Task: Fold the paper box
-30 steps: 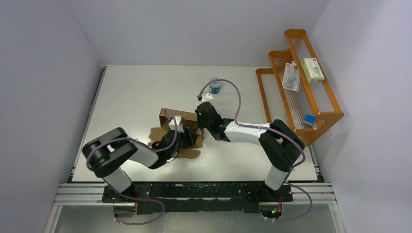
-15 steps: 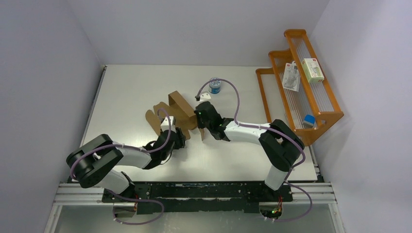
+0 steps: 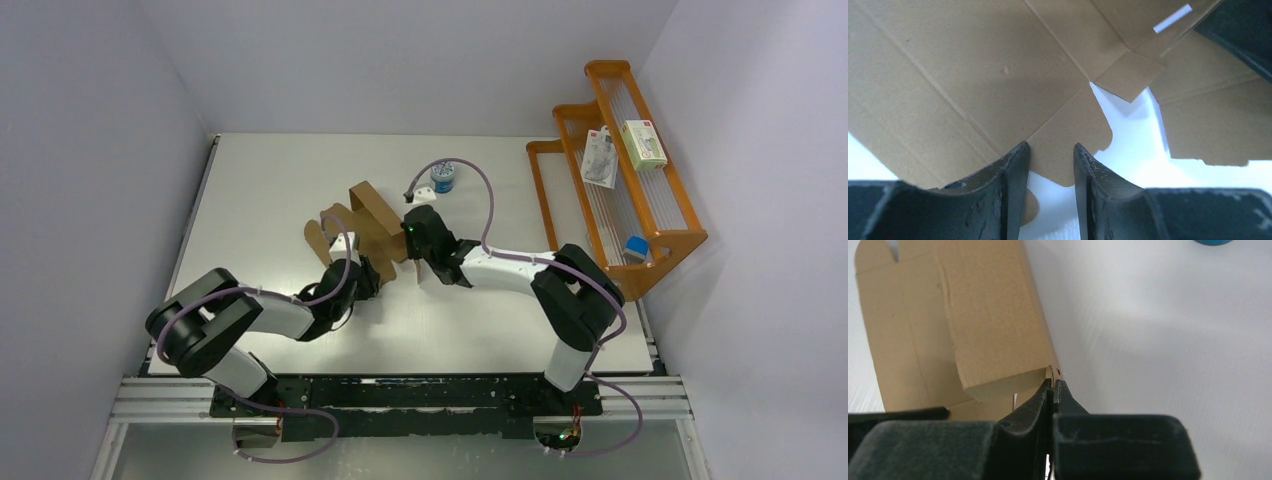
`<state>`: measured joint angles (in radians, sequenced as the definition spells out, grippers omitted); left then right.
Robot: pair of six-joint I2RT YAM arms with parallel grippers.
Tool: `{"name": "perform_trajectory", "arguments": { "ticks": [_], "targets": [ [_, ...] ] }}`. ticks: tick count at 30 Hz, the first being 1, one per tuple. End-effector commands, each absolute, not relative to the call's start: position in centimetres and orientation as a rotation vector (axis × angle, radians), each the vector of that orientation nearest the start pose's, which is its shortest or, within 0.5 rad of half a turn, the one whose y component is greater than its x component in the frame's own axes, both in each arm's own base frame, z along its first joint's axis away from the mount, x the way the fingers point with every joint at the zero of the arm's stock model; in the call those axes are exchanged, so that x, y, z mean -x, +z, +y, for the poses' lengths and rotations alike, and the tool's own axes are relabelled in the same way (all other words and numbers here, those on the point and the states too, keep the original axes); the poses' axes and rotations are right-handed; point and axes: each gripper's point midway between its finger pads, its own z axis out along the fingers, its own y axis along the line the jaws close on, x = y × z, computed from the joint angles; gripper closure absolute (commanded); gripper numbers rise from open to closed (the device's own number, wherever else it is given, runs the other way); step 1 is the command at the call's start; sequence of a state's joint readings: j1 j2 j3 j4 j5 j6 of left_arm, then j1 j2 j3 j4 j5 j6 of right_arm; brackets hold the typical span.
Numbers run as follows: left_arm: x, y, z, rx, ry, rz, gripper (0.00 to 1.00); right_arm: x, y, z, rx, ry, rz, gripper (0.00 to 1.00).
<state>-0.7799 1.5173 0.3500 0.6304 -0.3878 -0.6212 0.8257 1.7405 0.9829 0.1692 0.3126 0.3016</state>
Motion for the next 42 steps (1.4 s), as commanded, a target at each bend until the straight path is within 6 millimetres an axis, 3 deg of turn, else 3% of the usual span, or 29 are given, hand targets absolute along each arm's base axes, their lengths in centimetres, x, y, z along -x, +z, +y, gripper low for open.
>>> {"name": "perform_trajectory", "arguments": {
  "ticks": [1, 12, 18, 25, 30, 40, 42],
  "targets": [
    [-24.4, -0.9, -24.1, -0.024, -0.651, 2.247, 0.58, -35.6, 8.6, 31.7, 0.258, 0.334, 2.111, 0.98],
    [-21.5, -0.8, -27.5, -0.078, -0.837, 2.269, 0.59, -37.1, 8.0, 31.3, 0.147, 0.319, 2.155, 0.95],
    [-20.9, -1.5, -28.5, -0.072, -0.901, 2.284, 0.59, -37.0, 8.2, 31.5, 0.103, 0.359, 2.163, 0.85],
    [-20.6, -2.9, -27.9, -0.036, -0.887, 2.312, 0.61, -35.5, 9.8, 31.5, 0.19, 0.474, 2.154, 0.73],
    [-20.7, -3.2, -27.4, -0.02, -0.85, 2.325, 0.62, -35.1, 11.0, 30.2, 0.237, 0.591, 2.142, 0.63],
    [-20.8, -3.3, -27.1, -0.009, -0.824, 2.333, 0.62, -34.3, 11.0, 27.7, 0.384, 0.731, 2.119, 0.62],
    [-20.8, -3.3, -27.2, -0.013, -0.827, 2.334, 0.62, -33.8, 10.9, 28.0, 0.437, 0.773, 2.11, 0.63]
  ]
}}
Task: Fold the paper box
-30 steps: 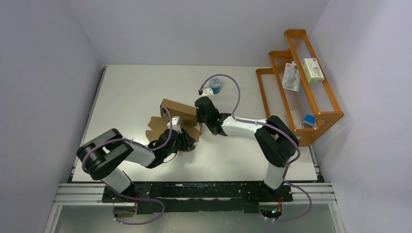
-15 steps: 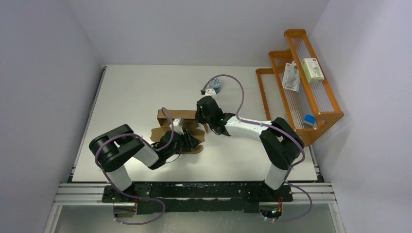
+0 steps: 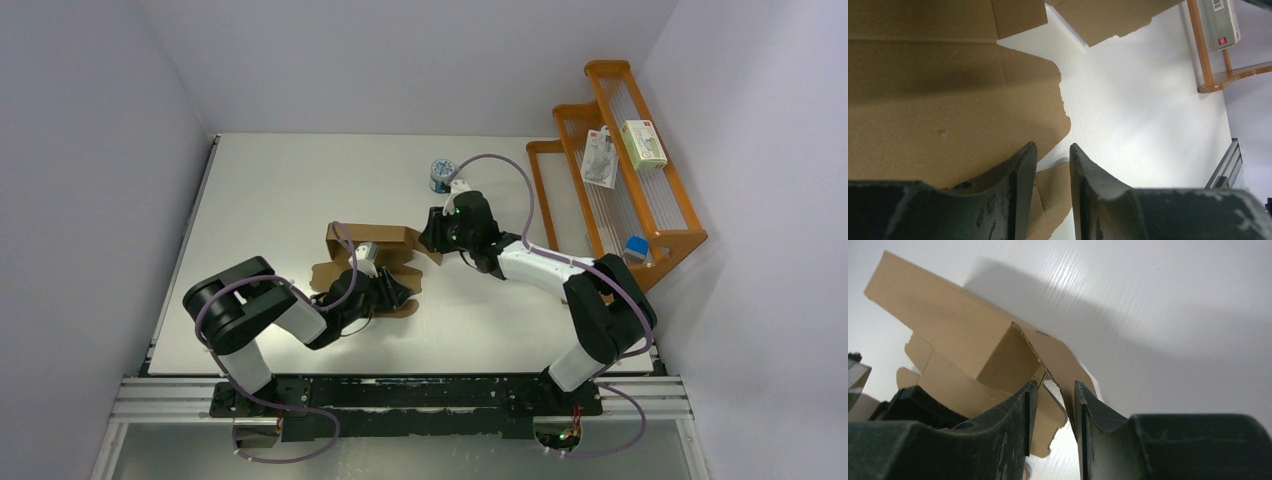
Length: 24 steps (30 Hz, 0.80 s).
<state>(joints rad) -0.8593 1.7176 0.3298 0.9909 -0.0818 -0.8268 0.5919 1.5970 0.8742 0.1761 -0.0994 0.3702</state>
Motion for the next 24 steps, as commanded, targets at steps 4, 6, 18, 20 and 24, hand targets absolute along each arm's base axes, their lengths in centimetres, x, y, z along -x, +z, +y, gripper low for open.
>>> {"name": "perform_trajectory", "arguments": {
  "ticks": [4, 6, 18, 20, 24],
  "targets": [
    [-20.8, -3.2, -27.4, -0.018, -0.838, 2.329, 0.62, -31.8, 10.7, 29.9, 0.575, 0.936, 2.093, 0.63],
    [-20.8, -3.2, -27.6, -0.026, -0.847, 2.326, 0.62, -31.0, 10.8, 31.0, 0.616, 1.027, 2.06, 0.64],
    [-20.6, -2.9, -27.5, -0.043, -0.853, 2.317, 0.62, -31.6, 10.1, 32.9, 0.766, 1.114, 1.931, 0.54],
    [-20.6, -2.9, -27.4, -0.046, -0.85, 2.316, 0.63, -31.2, 10.4, 33.3, 0.822, 1.143, 1.895, 0.55],
    [-20.5, -3.1, -27.3, -0.047, -0.844, 2.323, 0.62, -30.5, 11.4, 34.2, 0.89, 1.23, 1.818, 0.49]
  ]
}}
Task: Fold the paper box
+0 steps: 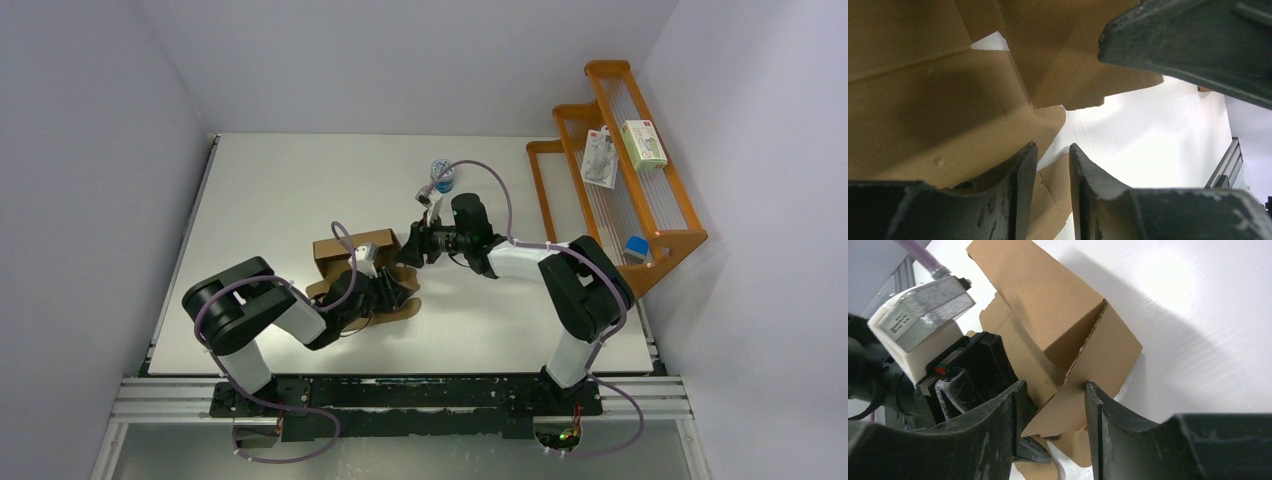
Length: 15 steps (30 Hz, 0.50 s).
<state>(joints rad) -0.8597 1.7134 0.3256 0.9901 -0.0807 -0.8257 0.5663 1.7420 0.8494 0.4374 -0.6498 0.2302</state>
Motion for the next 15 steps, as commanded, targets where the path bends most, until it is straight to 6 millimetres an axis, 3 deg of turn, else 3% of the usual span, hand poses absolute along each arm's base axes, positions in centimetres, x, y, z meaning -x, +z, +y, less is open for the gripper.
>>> {"name": "perform_trajectory", "arguments": {
  "ticks": [1, 6, 10, 15],
  "targets": [
    [-20.5, -3.2, -27.3, -0.05, -0.845, 2.324, 0.63, -30.6, 11.5, 34.4, 0.887, 1.236, 1.815, 0.48],
    [-20.4, -2.9, -27.2, -0.055, -0.852, 2.309, 0.63, -31.1, 11.2, 34.4, 0.861, 1.221, 1.852, 0.47],
    [-20.9, -1.6, -26.8, -0.056, -0.83, 2.275, 0.62, -32.6, 9.5, 33.3, 0.8, 1.086, 1.944, 0.61],
    [-21.2, -1.4, -26.2, -0.055, -0.784, 2.27, 0.61, -32.1, 8.4, 33.1, 0.798, 0.994, 1.996, 0.72]
  ]
}}
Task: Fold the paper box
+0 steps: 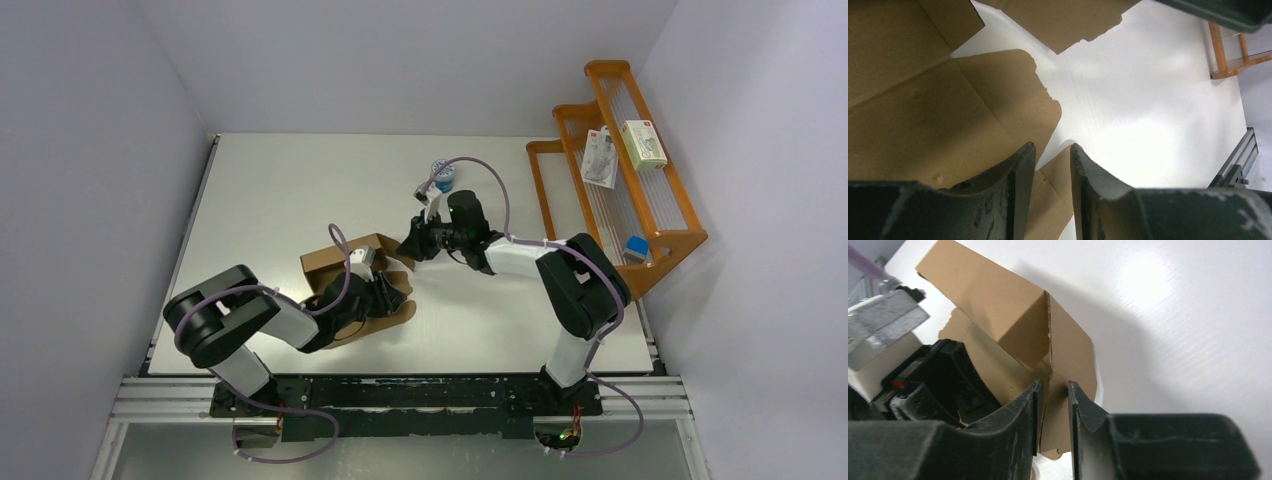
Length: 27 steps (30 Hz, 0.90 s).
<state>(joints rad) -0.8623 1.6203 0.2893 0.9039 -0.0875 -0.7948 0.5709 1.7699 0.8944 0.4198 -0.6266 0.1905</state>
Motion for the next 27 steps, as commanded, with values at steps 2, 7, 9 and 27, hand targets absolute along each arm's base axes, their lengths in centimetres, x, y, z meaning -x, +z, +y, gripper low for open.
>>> {"name": "perform_trajectory", "arguments": {
  "ticks": [2, 7, 9, 27],
  "targets": [
    [-21.2, -1.7, -26.4, -0.058, -0.789, 2.273, 0.61, -31.7, 8.1, 33.5, 0.806, 0.947, 2.013, 0.77],
    [-21.2, -1.9, -27.1, -0.068, -0.83, 2.262, 0.62, -31.6, 8.5, 33.5, 0.725, 0.798, 2.019, 0.93],
    [-21.2, -1.6, -27.2, -0.072, -0.843, 2.247, 0.62, -31.6, 8.3, 33.6, 0.731, 0.73, 2.013, 0.97],
    [-21.1, 4.2, -23.1, -0.038, -0.705, 2.179, 0.5, -31.8, 9.0, 33.6, 0.894, 0.534, 1.936, 1.0]
  ]
}}
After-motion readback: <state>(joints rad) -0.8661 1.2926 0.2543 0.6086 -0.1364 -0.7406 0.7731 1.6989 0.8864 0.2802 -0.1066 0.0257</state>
